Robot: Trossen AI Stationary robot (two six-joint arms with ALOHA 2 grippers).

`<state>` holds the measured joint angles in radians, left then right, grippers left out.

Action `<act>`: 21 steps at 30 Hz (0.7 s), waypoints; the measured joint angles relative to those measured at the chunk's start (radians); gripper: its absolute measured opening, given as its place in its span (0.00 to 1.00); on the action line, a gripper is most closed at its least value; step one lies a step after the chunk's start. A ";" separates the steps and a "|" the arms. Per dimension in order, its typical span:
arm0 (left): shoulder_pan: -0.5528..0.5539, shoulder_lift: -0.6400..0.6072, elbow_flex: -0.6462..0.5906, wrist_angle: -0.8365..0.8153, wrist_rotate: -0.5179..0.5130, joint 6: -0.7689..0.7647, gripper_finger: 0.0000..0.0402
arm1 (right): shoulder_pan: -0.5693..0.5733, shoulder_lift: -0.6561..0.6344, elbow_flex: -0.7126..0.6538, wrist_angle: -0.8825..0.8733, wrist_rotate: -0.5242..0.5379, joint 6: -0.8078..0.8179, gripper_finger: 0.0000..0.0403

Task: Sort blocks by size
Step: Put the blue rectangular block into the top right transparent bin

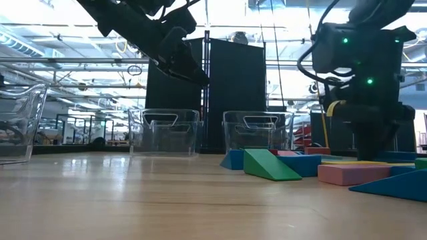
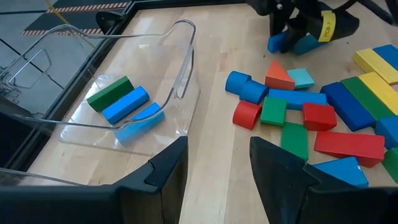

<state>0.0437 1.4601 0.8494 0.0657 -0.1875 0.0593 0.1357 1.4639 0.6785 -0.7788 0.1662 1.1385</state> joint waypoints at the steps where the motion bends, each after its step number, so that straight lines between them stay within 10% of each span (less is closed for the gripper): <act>1: 0.000 0.000 0.000 0.000 0.000 0.000 0.43 | -0.004 0.000 -0.004 0.005 -0.002 0.000 0.33; 10: 0.000 0.000 0.000 -0.001 0.000 0.000 0.43 | -0.013 -0.003 -0.008 0.007 -0.008 -0.043 0.10; 21: 0.000 0.000 0.000 0.000 0.000 0.003 0.43 | -0.013 0.000 0.021 -0.008 -0.001 -0.073 0.14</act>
<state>0.0437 1.4601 0.8494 0.0654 -0.1876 0.0625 0.1226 1.4639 0.6996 -0.7866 0.1657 1.0652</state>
